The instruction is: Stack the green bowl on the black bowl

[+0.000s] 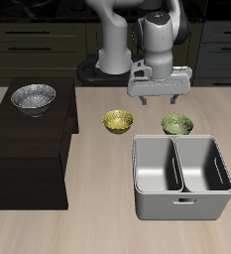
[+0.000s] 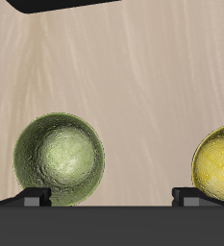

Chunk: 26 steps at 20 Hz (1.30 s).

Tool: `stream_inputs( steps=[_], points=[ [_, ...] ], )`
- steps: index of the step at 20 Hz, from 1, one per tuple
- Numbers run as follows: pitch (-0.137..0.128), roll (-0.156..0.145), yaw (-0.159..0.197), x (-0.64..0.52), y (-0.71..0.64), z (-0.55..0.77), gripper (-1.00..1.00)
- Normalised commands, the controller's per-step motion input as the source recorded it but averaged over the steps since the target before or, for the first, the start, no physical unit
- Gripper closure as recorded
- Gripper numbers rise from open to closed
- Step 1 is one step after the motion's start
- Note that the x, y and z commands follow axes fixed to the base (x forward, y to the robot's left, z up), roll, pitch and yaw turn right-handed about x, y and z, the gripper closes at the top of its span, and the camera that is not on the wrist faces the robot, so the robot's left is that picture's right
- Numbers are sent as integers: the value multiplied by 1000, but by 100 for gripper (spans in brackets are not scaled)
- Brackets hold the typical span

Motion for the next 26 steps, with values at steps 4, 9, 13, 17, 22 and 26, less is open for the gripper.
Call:
stream_inputs(
  steps=[4,9,13,17,22,26],
  points=[
    [-5,-17,-16,97,45,-73,-100],
    [-16,-16,-22,-17,125,-122,-100],
    [-5,17,-3,-18,102,-108,-100],
    [25,3,13,70,41,-158,-100],
    [14,7,-3,76,10,-129,-100],
    [22,1,28,61,18,-236,-100]
  ],
)
